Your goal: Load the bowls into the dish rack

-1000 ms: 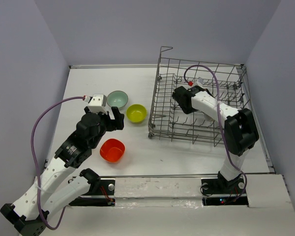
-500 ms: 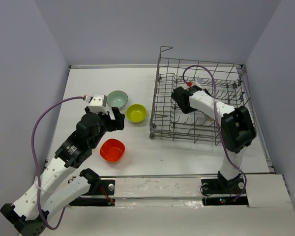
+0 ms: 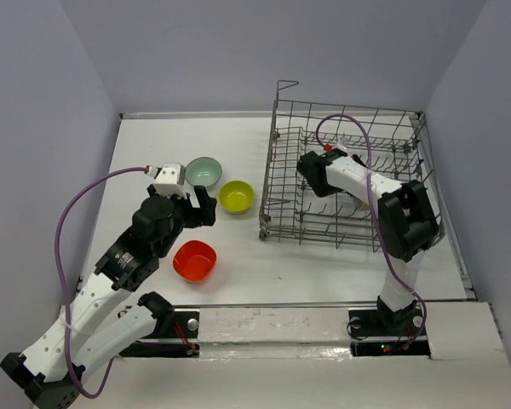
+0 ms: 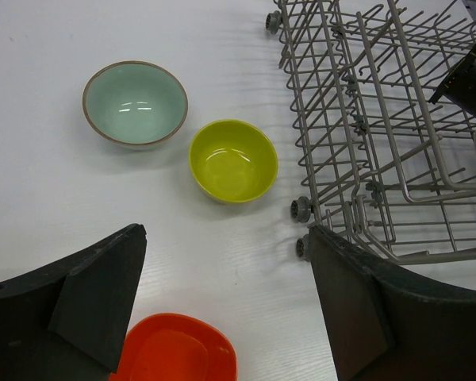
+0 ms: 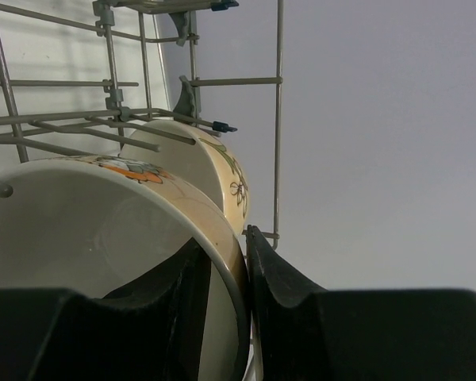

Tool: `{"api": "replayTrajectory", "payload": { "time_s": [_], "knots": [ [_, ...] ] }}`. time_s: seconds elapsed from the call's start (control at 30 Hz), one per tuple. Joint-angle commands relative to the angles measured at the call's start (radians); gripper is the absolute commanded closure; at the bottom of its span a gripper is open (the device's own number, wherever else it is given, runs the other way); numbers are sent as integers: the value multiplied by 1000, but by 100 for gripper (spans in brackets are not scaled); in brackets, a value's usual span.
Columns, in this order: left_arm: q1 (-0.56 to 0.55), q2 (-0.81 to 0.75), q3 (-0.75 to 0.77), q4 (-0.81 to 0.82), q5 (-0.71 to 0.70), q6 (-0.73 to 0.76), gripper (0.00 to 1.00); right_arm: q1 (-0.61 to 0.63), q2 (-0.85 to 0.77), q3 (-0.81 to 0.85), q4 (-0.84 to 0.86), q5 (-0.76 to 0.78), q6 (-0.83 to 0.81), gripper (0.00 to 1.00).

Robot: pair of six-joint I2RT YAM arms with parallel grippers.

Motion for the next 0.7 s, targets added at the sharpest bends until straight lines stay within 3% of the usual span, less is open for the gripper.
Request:
{"api": "replayTrajectory", "payload": {
  "time_s": [0.0, 0.37, 0.67],
  "knots": [
    [3, -4, -13, 45, 9, 16, 8, -13, 14, 26, 30, -21, 25, 70],
    [3, -5, -15, 45, 9, 18, 8, -13, 19, 38, 37, -41, 27, 55],
    [3, -7, -15, 45, 9, 18, 8, -13, 34, 69, 7, -63, 63, 55]
  ]
}}
